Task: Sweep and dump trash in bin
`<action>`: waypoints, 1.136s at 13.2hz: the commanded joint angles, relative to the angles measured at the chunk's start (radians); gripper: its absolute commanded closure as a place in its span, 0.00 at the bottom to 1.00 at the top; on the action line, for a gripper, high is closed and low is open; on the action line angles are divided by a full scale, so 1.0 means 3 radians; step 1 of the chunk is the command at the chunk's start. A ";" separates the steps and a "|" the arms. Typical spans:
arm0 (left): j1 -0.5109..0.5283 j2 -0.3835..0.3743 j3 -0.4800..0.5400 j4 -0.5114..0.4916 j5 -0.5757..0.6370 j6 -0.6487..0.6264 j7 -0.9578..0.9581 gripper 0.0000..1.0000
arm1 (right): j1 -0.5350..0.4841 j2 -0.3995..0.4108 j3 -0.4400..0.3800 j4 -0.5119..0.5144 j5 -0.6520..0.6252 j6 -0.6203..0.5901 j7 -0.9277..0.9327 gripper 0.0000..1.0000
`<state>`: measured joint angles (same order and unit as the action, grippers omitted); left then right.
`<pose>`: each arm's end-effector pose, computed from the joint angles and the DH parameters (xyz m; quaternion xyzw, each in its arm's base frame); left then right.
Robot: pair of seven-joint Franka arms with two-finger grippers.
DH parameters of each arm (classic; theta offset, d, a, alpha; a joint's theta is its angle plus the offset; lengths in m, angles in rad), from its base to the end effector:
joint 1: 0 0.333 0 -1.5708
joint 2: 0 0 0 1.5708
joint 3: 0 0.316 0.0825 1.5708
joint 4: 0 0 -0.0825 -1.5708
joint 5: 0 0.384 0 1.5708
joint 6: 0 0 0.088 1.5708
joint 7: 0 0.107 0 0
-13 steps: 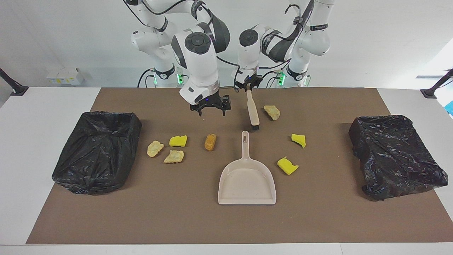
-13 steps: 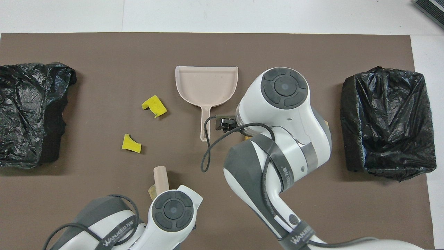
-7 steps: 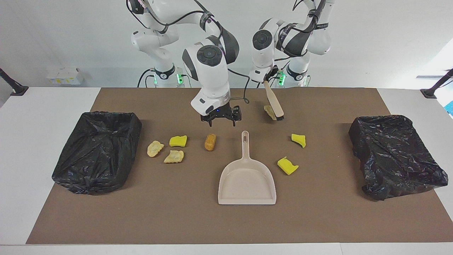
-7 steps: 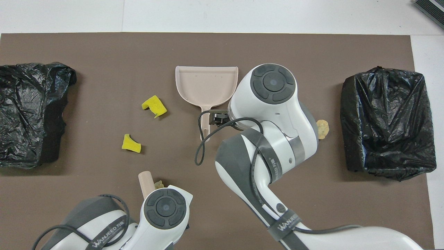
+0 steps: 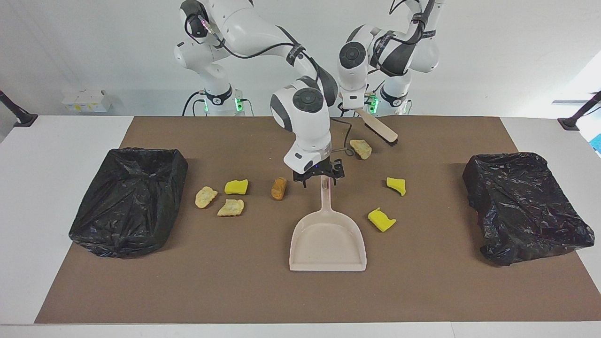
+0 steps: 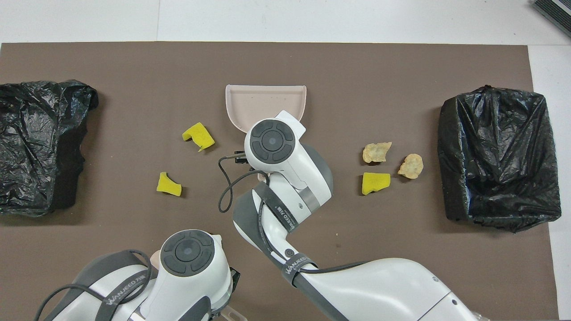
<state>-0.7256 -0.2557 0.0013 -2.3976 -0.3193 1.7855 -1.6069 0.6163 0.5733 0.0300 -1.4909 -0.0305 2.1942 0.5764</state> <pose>0.2930 -0.2952 0.3941 -0.8526 -0.4700 0.2041 0.1029 0.5770 0.4292 0.3500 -0.9971 -0.0400 -0.0562 0.0333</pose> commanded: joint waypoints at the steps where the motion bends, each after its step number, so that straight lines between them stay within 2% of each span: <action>1: 0.0046 -0.0109 -0.0030 -0.0158 -0.0168 0.0290 -0.0481 1.00 | 0.0022 0.0032 -0.0003 0.0066 -0.0083 0.0008 0.0093 0.43; 2: 0.0041 -0.0089 -0.0030 -0.0169 -0.0168 0.0428 -0.0650 1.00 | 0.0022 0.0027 -0.0003 0.0066 -0.0113 0.0013 0.0093 0.62; 4: 0.0051 -0.0053 -0.0030 -0.0194 -0.0183 0.0638 -0.0708 1.00 | -0.0004 0.0027 0.0002 0.0036 -0.0118 0.0034 0.0017 0.92; 5: 0.0056 -0.0032 -0.0025 -0.0210 -0.0214 0.0675 -0.0718 1.00 | -0.0004 0.0012 0.0017 -0.0030 -0.0108 0.0034 -0.0079 1.00; 9: 0.0286 0.0070 -0.0025 -0.0210 -0.0275 0.0900 -0.0728 1.00 | -0.0039 -0.0228 0.0018 -0.0199 -0.0072 -0.0201 -0.1003 1.00; 12: 0.0561 0.0177 -0.0025 -0.0159 -0.0270 0.0982 -0.0703 1.00 | -0.0106 -0.0397 0.0018 -0.0225 -0.0067 -0.0583 -0.1500 1.00; 15: 0.0822 0.0341 -0.0025 0.0015 -0.0260 0.1068 -0.0566 1.00 | -0.0213 -0.0606 0.0018 -0.0281 -0.0067 -0.0947 -0.2363 1.00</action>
<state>-0.5274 -0.1911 0.0034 -2.4346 -0.3822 2.0903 -1.8062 0.5859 0.4617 0.0261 -1.5167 -0.0475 1.9435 0.0142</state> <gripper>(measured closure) 0.744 0.674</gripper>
